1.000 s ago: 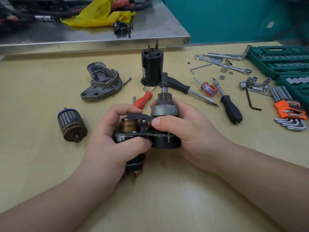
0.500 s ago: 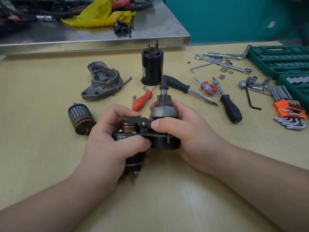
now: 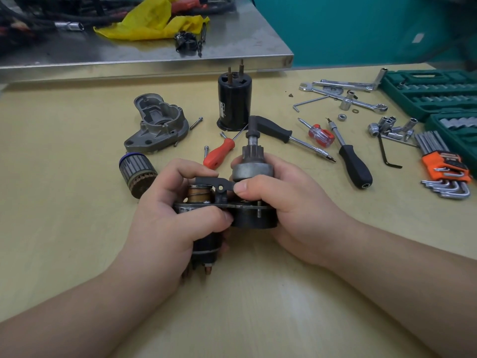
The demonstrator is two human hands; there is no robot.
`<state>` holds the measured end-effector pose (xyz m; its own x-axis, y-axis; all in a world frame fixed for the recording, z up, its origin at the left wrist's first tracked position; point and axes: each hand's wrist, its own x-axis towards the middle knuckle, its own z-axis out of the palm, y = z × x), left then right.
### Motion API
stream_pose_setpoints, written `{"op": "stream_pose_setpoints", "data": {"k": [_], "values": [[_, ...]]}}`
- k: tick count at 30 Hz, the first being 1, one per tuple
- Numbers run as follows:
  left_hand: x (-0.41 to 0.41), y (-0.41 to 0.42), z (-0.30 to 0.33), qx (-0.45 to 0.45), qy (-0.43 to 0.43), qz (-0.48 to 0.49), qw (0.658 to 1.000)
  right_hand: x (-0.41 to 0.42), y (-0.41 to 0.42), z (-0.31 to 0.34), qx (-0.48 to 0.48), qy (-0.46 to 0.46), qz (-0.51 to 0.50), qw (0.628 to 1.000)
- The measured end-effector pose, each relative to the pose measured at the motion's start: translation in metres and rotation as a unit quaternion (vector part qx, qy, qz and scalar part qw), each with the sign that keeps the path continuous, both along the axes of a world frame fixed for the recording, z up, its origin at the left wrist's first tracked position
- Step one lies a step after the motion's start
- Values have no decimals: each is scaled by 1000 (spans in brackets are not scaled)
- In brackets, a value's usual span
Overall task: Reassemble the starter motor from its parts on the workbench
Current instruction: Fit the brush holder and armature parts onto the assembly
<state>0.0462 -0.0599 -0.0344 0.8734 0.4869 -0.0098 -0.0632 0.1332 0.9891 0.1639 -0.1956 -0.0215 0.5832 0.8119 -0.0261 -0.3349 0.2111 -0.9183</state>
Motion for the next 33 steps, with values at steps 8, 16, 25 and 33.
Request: {"op": "stream_pose_setpoints", "data": {"k": [8,16,25,33], "values": [[-1,0,1,-6,-7,-5,1000,0,1,0,-1,6,3,1000],[-1,0,0,-3,-12,-15,1000,0,0,-2,-9,-28,-2,1000],[-2,-1,0,-4,-15,-13,1000,1,-1,-3,-15,-49,0,999],[-2,-3,1,-2,-15,-10,1000,6,-5,-5,-32,-87,10,996]]}}
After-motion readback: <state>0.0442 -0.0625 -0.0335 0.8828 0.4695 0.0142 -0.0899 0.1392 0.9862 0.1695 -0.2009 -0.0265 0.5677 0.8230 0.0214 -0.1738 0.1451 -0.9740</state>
